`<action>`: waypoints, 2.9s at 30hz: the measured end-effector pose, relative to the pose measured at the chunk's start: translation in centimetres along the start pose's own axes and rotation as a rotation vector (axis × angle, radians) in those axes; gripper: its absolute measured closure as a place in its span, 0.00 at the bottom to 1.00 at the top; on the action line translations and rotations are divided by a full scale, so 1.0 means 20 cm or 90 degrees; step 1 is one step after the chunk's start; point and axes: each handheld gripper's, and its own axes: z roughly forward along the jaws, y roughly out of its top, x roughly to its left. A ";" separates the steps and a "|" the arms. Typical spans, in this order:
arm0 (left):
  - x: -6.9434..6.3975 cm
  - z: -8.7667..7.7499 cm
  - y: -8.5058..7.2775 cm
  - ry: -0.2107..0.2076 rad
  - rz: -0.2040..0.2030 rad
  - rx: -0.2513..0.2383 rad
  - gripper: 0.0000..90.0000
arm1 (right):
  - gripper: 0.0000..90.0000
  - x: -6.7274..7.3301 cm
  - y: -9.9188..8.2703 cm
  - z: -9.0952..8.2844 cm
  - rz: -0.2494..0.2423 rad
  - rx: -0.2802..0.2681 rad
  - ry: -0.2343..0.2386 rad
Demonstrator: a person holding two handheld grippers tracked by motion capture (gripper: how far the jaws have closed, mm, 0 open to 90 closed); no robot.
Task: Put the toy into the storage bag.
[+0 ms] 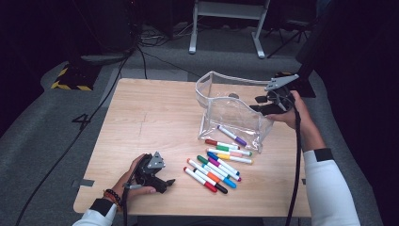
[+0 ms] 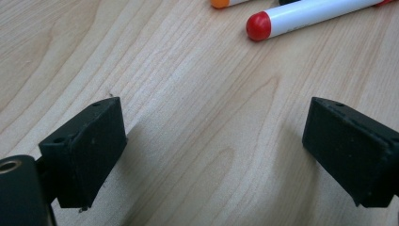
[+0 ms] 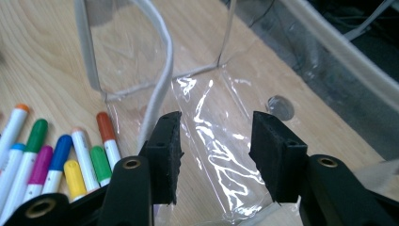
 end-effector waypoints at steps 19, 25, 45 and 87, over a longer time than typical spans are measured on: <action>0.00 0.00 0.00 0.001 -0.003 0.001 0.08 | 0.50 0.26 -0.27 -0.33 0.013 -0.154 -0.012; 0.00 0.00 0.00 0.001 -0.003 0.001 0.08 | 0.53 0.36 -0.41 -0.35 0.001 -0.195 -0.026; -0.01 0.00 -0.01 0.003 -0.004 0.000 0.08 | 0.63 0.62 -0.66 0.05 -0.030 -0.094 0.104; -0.11 0.03 0.03 -0.038 0.039 0.002 0.08 | 0.83 0.60 -0.73 0.39 -0.023 -0.032 0.141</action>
